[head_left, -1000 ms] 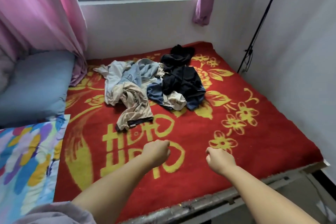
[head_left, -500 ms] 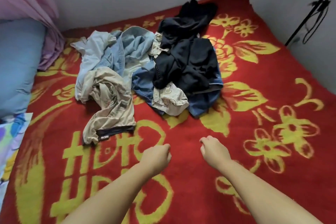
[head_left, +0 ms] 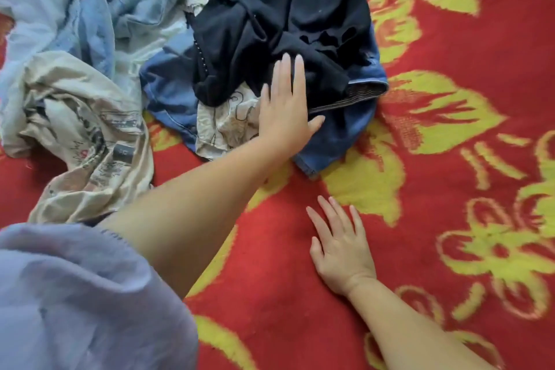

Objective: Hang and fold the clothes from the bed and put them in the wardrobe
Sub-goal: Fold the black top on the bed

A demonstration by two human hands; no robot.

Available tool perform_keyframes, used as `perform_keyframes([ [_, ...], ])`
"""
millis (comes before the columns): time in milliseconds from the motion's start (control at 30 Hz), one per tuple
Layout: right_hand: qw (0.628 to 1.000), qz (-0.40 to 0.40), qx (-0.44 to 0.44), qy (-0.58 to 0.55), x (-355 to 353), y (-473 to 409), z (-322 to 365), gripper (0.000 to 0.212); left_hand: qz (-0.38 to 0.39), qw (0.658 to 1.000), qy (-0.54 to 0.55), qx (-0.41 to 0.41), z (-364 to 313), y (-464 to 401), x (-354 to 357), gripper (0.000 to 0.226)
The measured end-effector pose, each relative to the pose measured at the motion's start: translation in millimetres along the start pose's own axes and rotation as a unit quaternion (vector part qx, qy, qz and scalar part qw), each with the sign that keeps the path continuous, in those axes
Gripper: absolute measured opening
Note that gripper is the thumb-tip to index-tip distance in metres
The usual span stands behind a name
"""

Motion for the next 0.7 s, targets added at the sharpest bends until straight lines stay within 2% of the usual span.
perform_keyframes([
  [33, 1.0, -0.01, -0.001, 0.003, 1.9, 0.6, 0.4, 0.056, 0.009, 1.0, -0.005, -0.016, -0.5, -18.9, 4.6, 0.093],
  [100, 1.0, -0.016, -0.006, 0.01, 2.2, 1.7, 1.1, 0.056, 0.019, 1.0, -0.001, -0.012, 2.5, -44.9, 10.2, 0.069],
  [167, 1.0, -0.017, -0.009, 0.019, 1.3, 1.5, -0.2, 0.056, -0.002, 0.997, 0.078, 0.015, 11.0, -47.0, 10.4, 0.048],
  [267, 1.0, -0.008, -0.005, 0.024, 3.0, 1.7, -3.4, 0.056, 0.004, 0.984, 0.173, 0.036, 26.7, -8.6, 8.9, 0.049],
  [333, 1.0, -0.003, -0.003, 0.019, 3.4, 0.5, -4.3, 0.056, 0.029, 0.985, 0.168, 0.013, 43.5, 23.3, 6.1, 0.046],
  [433, 1.0, 0.015, 0.005, 0.019, -0.6, -4.6, -4.2, 0.056, 0.015, 0.987, 0.156, -0.034, 67.4, 65.1, -10.1, 0.024],
  [533, 0.995, 0.093, 0.023, 0.016, -6.3, -5.3, -3.9, 0.056, -0.027, 0.985, 0.163, -0.054, 69.1, 114.5, -35.8, 0.017],
  [633, 0.975, 0.174, 0.078, -0.113, -36.3, -4.9, 4.2, 0.071, -0.057, 0.984, 0.153, -0.069, 53.3, 162.9, -71.8, 0.026],
  [700, 0.955, 0.164, 0.104, -0.225, -80.6, -5.4, 17.5, 0.086, -0.06, 0.985, 0.141, -0.077, 36.9, 189.7, -101.4, 0.039],
])
Point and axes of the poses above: each hand's wrist, its own y-axis away from the middle knuckle, its own x-axis out of the palm, z = x × y, the point moved 3 cm from there along -y, towards the middle knuckle, and after that the axes turned 9 degrees about y, right-handed, at the moved point
